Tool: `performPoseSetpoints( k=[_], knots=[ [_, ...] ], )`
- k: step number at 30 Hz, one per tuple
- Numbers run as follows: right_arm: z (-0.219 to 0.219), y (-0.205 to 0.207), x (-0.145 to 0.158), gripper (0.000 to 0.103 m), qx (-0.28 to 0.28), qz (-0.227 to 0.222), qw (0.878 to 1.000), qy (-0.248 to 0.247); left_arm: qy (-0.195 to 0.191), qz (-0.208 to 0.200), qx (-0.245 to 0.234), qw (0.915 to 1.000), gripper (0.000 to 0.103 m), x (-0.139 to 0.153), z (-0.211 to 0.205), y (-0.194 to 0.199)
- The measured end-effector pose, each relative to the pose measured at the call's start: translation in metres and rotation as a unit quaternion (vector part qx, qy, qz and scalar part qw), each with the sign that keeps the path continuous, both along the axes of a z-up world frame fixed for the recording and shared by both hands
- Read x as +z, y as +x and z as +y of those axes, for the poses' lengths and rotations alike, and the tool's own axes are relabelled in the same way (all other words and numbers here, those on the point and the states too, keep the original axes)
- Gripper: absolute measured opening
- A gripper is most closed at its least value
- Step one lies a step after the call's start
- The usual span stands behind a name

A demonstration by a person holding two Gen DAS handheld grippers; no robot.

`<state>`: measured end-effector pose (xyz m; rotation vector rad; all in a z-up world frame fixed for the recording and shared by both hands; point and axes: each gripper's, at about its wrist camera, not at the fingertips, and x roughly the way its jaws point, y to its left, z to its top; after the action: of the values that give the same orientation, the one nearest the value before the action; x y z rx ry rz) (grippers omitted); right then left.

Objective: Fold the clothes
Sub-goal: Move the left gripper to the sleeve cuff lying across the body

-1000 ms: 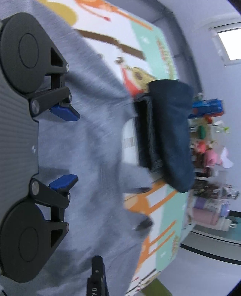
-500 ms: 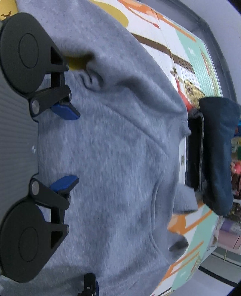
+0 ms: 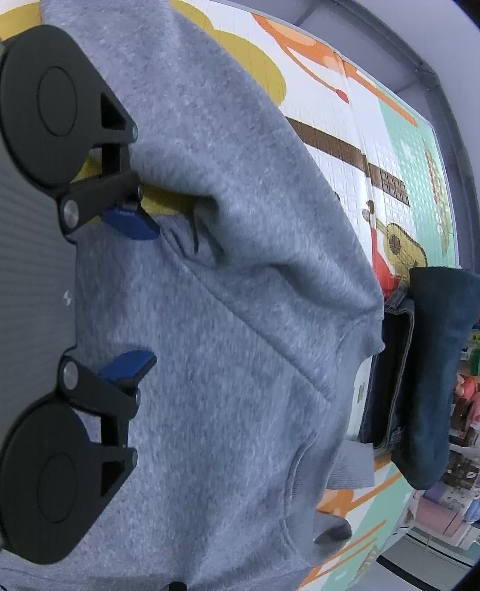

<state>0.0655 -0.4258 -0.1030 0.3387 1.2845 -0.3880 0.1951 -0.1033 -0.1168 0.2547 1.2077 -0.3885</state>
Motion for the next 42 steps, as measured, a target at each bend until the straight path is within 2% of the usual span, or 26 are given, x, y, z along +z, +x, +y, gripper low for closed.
performPoseSetpoints(
  k=[4, 6, 8, 11, 14, 19, 22, 25, 31, 33, 34, 37, 40, 42],
  knots=[
    [-0.007, -0.005, -0.001, 0.022, -0.004, 0.000, 1.000, -0.008, -0.020, 0.010, 0.013, 0.9997, 0.061, 0.002, 0.009, 0.005],
    [-0.009, -0.006, 0.001, 0.022, -0.014, 0.002, 1.000, -0.013, -0.039, 0.018, 0.022, 0.9988, 0.063, 0.007, 0.016, 0.006],
    [-0.009, -0.007, 0.004, 0.022, -0.028, 0.002, 0.999, -0.017, -0.059, 0.023, 0.027, 0.9976, 0.070, 0.014, 0.025, 0.005],
    [0.000, -0.008, 0.016, 0.024, -0.037, -0.007, 0.999, -0.039, -0.067, 0.013, 0.040, 0.9969, 0.071, 0.024, 0.044, 0.002],
    [0.018, -0.006, 0.031, 0.025, -0.024, -0.026, 0.998, -0.054, -0.072, 0.011, 0.072, 0.9948, 0.074, 0.028, 0.065, 0.003],
    [0.066, -0.002, 0.049, 0.032, 0.026, -0.060, 0.998, -0.021, -0.079, 0.030, 0.112, 0.9901, 0.075, 0.020, 0.092, 0.007],
    [0.102, 0.006, 0.050, 0.033, 0.068, -0.064, 0.996, 0.005, -0.066, 0.032, 0.118, 0.9904, 0.075, 0.012, 0.100, 0.005],
    [0.134, 0.013, 0.045, 0.033, 0.097, -0.057, 0.993, 0.028, -0.032, 0.024, 0.111, 0.9930, 0.075, 0.005, 0.102, 0.004],
    [0.192, 0.023, 0.034, 0.033, 0.137, -0.044, 0.987, 0.067, 0.026, 0.003, 0.101, 0.9945, 0.074, -0.005, 0.106, 0.005],
    [0.208, 0.024, 0.031, 0.033, 0.147, -0.040, 0.985, 0.078, 0.028, -0.004, 0.104, 0.9942, 0.075, -0.007, 0.109, 0.007],
    [0.216, 0.024, 0.029, 0.033, 0.151, -0.038, 0.984, 0.082, 0.020, -0.005, 0.108, 0.9939, 0.074, -0.007, 0.112, 0.008],
    [0.238, 0.022, 0.021, 0.033, 0.163, -0.029, 0.982, 0.092, 0.008, -0.018, 0.125, 0.9920, 0.057, -0.005, 0.118, 0.013],
    [0.254, 0.019, 0.009, 0.033, 0.175, -0.011, 0.980, 0.091, 0.014, -0.031, 0.139, 0.9898, 0.041, -0.002, 0.122, 0.022],
    [0.263, 0.015, 0.002, 0.033, 0.181, 0.001, 0.980, 0.087, 0.021, -0.041, 0.143, 0.9886, 0.037, 0.000, 0.121, 0.027]
  ],
)
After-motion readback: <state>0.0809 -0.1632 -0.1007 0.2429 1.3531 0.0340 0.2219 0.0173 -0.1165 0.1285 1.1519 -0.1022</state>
